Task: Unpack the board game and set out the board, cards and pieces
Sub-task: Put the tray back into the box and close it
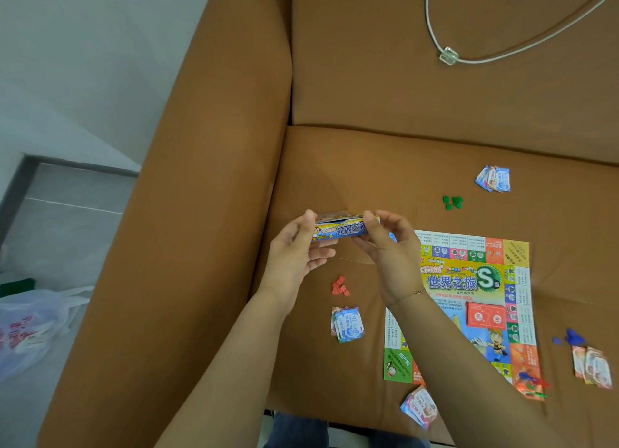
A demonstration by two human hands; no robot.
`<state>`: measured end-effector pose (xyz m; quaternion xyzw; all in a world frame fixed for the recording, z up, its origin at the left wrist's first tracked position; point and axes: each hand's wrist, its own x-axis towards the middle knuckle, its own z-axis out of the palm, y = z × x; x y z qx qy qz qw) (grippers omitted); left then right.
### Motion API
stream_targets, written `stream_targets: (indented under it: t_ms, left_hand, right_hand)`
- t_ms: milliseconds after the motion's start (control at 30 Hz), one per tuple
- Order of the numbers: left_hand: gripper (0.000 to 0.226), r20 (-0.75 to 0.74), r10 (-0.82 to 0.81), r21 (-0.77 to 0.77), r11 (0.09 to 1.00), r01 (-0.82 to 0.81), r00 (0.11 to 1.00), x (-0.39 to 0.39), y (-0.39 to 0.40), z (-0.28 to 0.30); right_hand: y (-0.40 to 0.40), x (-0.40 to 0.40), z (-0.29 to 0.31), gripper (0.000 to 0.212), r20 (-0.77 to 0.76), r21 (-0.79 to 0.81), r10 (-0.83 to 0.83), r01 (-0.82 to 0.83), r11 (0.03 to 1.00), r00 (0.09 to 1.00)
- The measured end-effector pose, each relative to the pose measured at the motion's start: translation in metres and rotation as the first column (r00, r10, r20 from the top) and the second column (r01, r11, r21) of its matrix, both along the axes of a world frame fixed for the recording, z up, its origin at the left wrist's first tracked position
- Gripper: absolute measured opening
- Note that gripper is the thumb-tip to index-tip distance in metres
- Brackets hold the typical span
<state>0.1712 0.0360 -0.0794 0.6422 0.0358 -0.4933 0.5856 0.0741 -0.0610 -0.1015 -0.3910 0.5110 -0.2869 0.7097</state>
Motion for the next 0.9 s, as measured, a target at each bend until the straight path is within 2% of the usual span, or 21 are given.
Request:
stream_targets:
  t_ms: [133,300,433,500,567,600,633,667,700,733,800,833,900]
  left_hand:
    - [0.043,0.088,-0.034,0.038,0.999,0.030,0.996,-0.002,-0.002,-0.002]
    - [0.037,0.125,0.075,0.030,0.996,-0.080,0.989,-0.006,-0.006,-0.006]
    - [0.033,0.179,0.116,0.017,0.993,-0.121,0.977,-0.009,-0.009,-0.009]
    - [0.032,0.221,0.109,0.023,0.993,-0.117,0.969,-0.011,-0.010,-0.010]
    - [0.035,0.333,0.032,0.085,0.994,-0.063,0.942,-0.012,-0.010,-0.010]
    - [0.039,0.423,-0.053,0.156,0.988,-0.015,0.904,-0.012,-0.009,-0.010]
    - [0.044,0.535,-0.172,0.262,0.965,0.030,0.827,-0.011,-0.007,-0.010]
    - [0.048,0.650,-0.308,0.392,0.919,0.041,0.695,-0.010,-0.005,-0.011]
    - [0.050,0.734,-0.430,0.506,0.862,-0.002,0.526,-0.008,-0.002,-0.011]
    - [0.049,0.787,-0.498,0.557,0.828,-0.070,0.364,-0.006,0.000,-0.010]
    - [0.039,0.873,-0.467,0.482,0.871,-0.098,0.142,-0.002,0.002,-0.010]
    - [0.032,0.906,-0.417,0.420,0.907,-0.036,0.072,0.000,0.002,-0.012]
    - [0.022,0.925,-0.379,0.379,0.922,0.087,-0.010,0.004,0.002,-0.017]
  right_hand:
    - [0.002,0.001,-0.003,0.022,-0.041,-0.083,0.020,-0.023,0.996,0.999]
    - [0.003,0.004,-0.007,0.025,-0.041,-0.107,0.035,-0.039,0.993,0.999]
    - [0.000,0.003,-0.010,0.031,-0.090,-0.139,0.140,-0.152,0.979,0.986]
    - [-0.001,0.003,-0.011,0.034,-0.119,-0.161,0.167,-0.185,0.970,0.979]
    - [-0.002,0.004,-0.010,0.035,-0.133,-0.177,0.165,-0.187,0.966,0.977]
    - [-0.002,0.004,-0.010,0.035,-0.135,-0.186,0.163,-0.186,0.965,0.977]
    - [0.000,0.005,-0.010,0.035,-0.134,-0.197,0.157,-0.181,0.964,0.978]
    - [0.002,0.005,-0.010,0.034,-0.134,-0.205,0.144,-0.170,0.964,0.980]
    - [0.004,0.004,-0.010,0.032,-0.136,-0.208,0.126,-0.153,0.966,0.983]
    - [0.006,0.004,-0.011,0.031,-0.138,-0.211,0.111,-0.139,0.968,0.984]
    - [0.009,0.004,-0.012,0.031,-0.150,-0.226,0.107,-0.139,0.964,0.983]
    - [0.010,0.004,-0.012,0.031,-0.156,-0.235,0.112,-0.147,0.961,0.981]
    - [0.011,0.005,-0.013,0.032,-0.163,-0.251,0.119,-0.158,0.955,0.979]
